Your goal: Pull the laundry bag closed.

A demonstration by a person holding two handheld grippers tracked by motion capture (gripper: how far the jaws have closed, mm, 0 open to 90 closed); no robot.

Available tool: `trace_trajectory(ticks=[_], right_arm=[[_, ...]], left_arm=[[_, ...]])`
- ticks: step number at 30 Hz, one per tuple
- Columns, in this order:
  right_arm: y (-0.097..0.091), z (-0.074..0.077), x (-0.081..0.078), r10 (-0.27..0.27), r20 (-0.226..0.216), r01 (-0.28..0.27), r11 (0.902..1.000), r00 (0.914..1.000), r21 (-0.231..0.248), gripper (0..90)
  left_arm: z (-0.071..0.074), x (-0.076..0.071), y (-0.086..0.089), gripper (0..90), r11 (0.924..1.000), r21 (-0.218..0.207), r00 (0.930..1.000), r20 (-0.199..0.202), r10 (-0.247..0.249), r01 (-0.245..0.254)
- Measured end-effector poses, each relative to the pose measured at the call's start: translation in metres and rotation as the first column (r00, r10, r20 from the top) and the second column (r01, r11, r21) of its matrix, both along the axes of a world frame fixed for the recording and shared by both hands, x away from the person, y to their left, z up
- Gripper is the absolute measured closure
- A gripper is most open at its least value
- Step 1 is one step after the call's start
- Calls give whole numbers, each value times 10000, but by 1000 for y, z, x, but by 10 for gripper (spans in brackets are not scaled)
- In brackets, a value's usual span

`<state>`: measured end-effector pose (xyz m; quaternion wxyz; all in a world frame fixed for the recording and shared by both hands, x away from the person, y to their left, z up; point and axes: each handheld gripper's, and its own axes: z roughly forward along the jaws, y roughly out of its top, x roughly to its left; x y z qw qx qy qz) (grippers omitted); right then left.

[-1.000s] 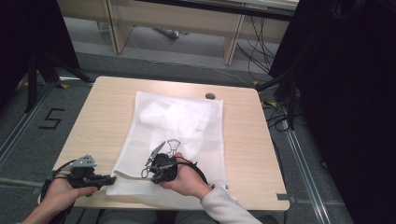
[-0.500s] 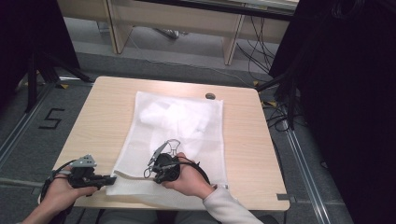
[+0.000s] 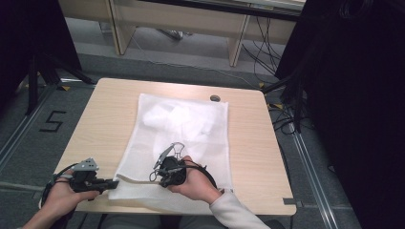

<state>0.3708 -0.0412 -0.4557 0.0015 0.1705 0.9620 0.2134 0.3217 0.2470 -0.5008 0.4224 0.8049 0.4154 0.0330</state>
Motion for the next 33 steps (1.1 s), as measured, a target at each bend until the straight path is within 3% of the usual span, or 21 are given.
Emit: trace_trajectory(ticks=[1,3,4,7,9,10,13,20,22,24,33], right_arm=[[-2,1,0,-51,33,51,9998,10000,-208,823],[-2,1,1,104,60,-103,9998,9999,-146,823],[-3,1,0,-80,-6,80,10000,10000,-2,823],[-6,1,2,151,129,-150,9999,9998,-73,824],[-7,2,1,4,110,-3,9999,9999,-122,823],[-6,3,-1,-218,-181,217,9998,9996,-33,823],[-7,1,1,70,-13,-70,10000,10000,63,823],[-10,3,0,-95,-38,95,10000,9999,-23,823],[-12,3,1,70,107,-68,9999,9999,-141,823],[-13,3,1,10,-102,-10,10000,9999,-12,824],[-16,5,0,-100,-21,100,9999,9999,-48,823]], left_arm=[[0,0,0,859,10000,-12,10000,1,7,-7],[0,0,0,859,10000,-80,10000,6,1,-1],[-1,0,0,859,10000,-66,10000,22,6,-6],[0,0,0,859,10000,-62,10000,15,36,-36],[-1,0,0,859,9999,-110,10000,9,69,-69],[0,0,0,859,9999,-110,10000,10,73,-73],[0,0,0,859,9999,-103,10000,-3,94,-94],[-1,0,0,859,9999,-83,9999,-1,125,-125],[-1,0,0,859,9999,-30,9999,-26,111,-111],[-1,0,1,859,9999,-9,9999,2,108,-108],[-1,1,1,859,9999,-22,9999,11,105,-105]])
